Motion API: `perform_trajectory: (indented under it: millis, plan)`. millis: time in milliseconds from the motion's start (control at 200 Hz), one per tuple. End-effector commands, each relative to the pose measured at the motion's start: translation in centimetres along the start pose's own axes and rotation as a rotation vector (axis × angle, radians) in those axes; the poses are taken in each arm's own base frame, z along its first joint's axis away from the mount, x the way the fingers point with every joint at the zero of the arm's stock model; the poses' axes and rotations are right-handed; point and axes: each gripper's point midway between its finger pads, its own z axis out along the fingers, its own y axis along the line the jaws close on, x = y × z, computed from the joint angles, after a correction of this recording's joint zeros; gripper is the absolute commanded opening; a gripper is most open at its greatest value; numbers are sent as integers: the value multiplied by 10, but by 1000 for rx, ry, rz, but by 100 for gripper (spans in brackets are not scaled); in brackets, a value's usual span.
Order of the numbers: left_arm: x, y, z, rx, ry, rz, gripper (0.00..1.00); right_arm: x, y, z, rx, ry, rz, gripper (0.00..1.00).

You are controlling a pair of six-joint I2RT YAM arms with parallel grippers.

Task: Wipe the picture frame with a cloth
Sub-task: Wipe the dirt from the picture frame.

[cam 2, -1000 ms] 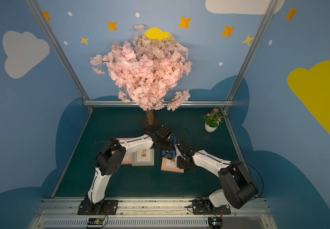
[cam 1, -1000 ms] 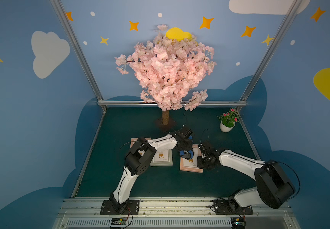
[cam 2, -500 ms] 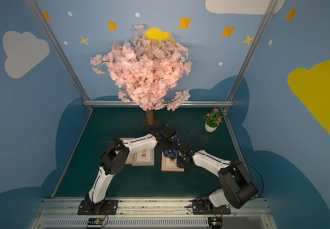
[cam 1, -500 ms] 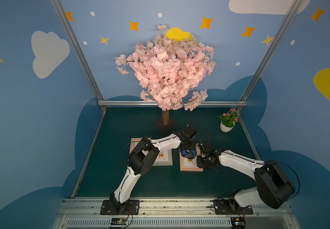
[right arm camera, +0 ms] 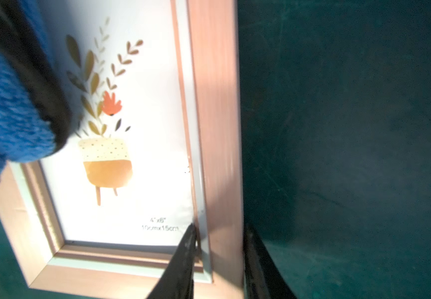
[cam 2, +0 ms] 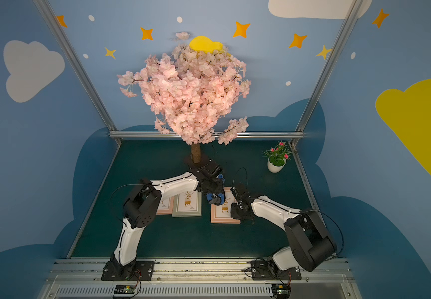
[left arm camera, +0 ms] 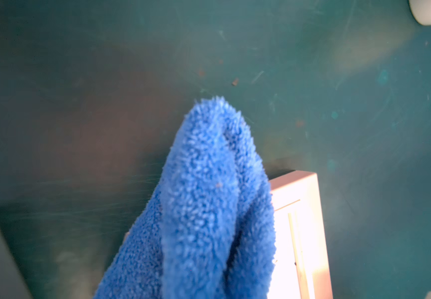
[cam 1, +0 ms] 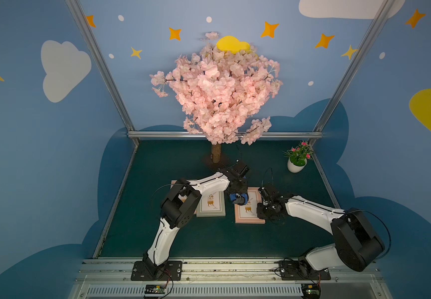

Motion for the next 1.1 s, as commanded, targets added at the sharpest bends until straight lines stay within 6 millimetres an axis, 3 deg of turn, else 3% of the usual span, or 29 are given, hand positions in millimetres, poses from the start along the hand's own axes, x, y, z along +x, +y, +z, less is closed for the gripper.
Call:
perform_trajectory:
  millis: [0, 145, 265, 400, 511, 691, 806, 911, 1096]
  plan:
    - [27, 6, 3, -49, 59, -8, 3, 14, -14, 11, 60, 59, 7, 31]
    - [44, 16, -22, -69, 40, -19, 3, 12, -12, 12, 58, 59, 8, 31]
    - [73, 13, -38, -63, 59, -20, 3, 12, -12, 13, 58, 64, 7, 30]
    - [96, 14, -39, -46, 92, -49, 3, 12, -11, 13, 56, 67, 8, 31]
    - [79, 15, -34, -41, 76, -49, 3, 12, -10, 12, 48, 65, 13, 31]
    - [29, 29, -17, -66, 44, -59, 3, 14, -9, 12, 42, 67, 16, 31]
    - [23, 22, -12, -39, 58, -48, 3, 14, -8, 14, 40, 70, 19, 31]
    - [45, 14, -20, -35, 73, -34, 3, 13, -8, 14, 39, 66, 20, 31]
    - [125, 3, -35, -8, 152, -50, 3, 14, -8, 12, 36, 66, 15, 31]
